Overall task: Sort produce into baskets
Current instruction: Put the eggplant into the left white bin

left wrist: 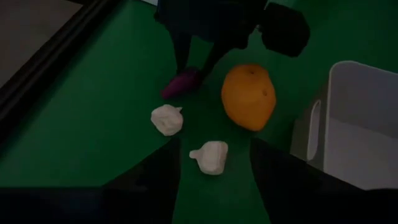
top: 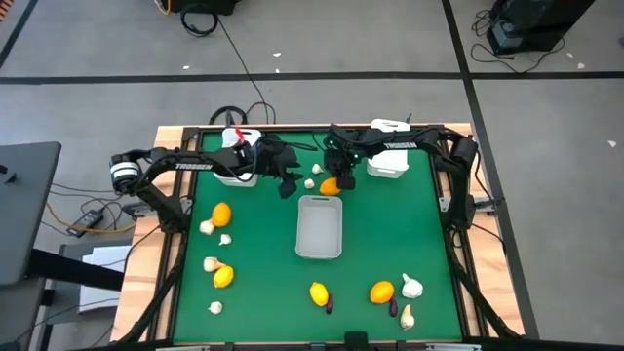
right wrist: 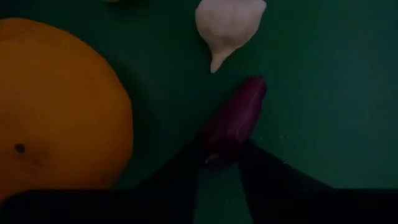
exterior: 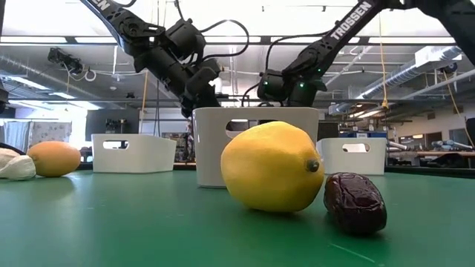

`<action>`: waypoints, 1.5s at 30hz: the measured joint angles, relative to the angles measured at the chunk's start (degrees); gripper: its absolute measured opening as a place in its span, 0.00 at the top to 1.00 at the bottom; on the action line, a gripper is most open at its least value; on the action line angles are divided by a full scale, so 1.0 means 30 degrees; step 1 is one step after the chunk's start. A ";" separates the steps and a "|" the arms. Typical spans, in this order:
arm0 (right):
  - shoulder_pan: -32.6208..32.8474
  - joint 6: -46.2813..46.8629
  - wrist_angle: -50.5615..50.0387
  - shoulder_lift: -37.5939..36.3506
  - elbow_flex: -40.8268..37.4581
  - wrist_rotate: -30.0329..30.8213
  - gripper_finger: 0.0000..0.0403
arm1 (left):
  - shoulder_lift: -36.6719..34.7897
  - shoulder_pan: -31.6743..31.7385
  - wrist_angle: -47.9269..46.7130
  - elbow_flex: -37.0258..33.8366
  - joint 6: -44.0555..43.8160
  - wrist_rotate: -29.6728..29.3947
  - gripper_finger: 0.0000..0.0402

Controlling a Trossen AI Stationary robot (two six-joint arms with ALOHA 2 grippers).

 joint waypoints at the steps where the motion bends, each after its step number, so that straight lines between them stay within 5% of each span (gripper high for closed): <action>1: -0.0017 0.0073 0.0034 -0.0026 0.0000 0.0005 0.77 | 0.0000 0.0000 0.0000 0.0000 0.0004 0.0000 0.51; 6: -0.0176 0.0923 0.0499 -0.0352 -0.0015 0.1599 0.95 | 0.0007 0.0000 0.0127 0.0000 0.0004 -0.0073 0.51; 12: -0.0479 0.1379 0.1293 -0.1272 -0.0022 0.3317 0.96 | 0.0007 0.0029 0.0293 0.0015 0.0099 -0.0451 0.51; 16: -0.0503 0.1352 0.1150 -0.2364 -0.0029 0.2472 0.96 | 0.0007 0.0092 0.0989 0.0015 0.0215 -0.0940 0.51; 25: 0.0872 0.0698 0.0653 -0.4300 -0.0029 -0.3180 0.95 | 0.0010 -0.0311 0.3138 0.0015 0.4605 -0.0992 0.51; 30: 0.2111 0.0444 0.0674 -0.4634 -0.0029 -0.2453 0.95 | 0.0015 -0.0481 0.3635 0.0022 0.4659 -0.0797 0.51; 37: 0.3281 0.0442 0.0905 -0.4634 -0.0036 -0.1496 0.95 | 0.0015 -0.0516 0.3558 0.0022 0.4496 0.2173 0.51; 45: 0.4213 0.0340 0.1426 -0.4634 -0.0036 -0.0467 0.94 | 0.0015 -0.0627 0.2627 0.0022 0.4443 0.2276 0.51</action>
